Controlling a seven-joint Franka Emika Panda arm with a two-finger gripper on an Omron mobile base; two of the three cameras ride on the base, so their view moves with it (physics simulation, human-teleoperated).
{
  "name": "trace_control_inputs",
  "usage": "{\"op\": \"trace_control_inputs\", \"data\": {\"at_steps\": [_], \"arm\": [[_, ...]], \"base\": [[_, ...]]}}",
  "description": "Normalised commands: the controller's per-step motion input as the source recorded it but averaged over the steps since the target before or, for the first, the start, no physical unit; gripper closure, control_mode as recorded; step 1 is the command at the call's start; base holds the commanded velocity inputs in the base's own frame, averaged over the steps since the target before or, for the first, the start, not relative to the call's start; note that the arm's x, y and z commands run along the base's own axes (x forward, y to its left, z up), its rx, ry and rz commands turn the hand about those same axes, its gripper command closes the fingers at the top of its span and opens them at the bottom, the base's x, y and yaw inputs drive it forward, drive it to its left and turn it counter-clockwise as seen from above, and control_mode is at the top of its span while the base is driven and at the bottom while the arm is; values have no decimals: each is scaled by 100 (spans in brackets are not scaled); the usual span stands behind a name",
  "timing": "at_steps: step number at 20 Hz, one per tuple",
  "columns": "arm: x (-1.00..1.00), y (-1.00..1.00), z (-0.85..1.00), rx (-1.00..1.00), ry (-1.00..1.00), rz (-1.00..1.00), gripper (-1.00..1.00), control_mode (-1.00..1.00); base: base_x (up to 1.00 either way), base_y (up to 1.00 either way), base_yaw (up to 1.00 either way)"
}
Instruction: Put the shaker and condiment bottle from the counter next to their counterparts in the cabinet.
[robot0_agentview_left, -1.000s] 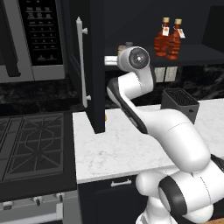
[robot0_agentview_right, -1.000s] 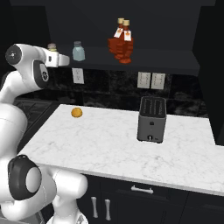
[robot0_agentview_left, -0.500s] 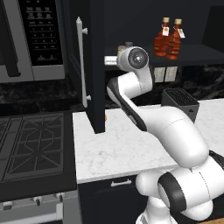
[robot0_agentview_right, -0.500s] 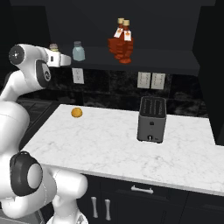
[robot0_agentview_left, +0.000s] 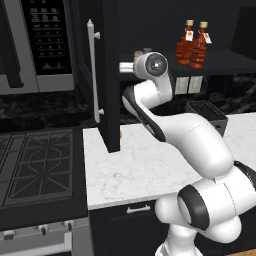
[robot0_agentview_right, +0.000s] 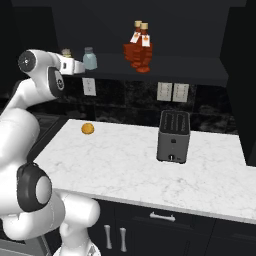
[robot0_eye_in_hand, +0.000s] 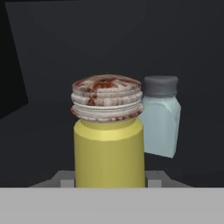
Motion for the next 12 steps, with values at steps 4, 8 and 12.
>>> {"op": "trace_control_inputs", "data": {"at_steps": [4,8,12], "arm": [[17,-1,-6,0,0,0,100,-100],[10,0,-21,0,-2,0,100,-100],[14,0,-29,0,-3,0,100,-100]], "base": [[0,0,0],[0,0,0],[0,0,0]]}}
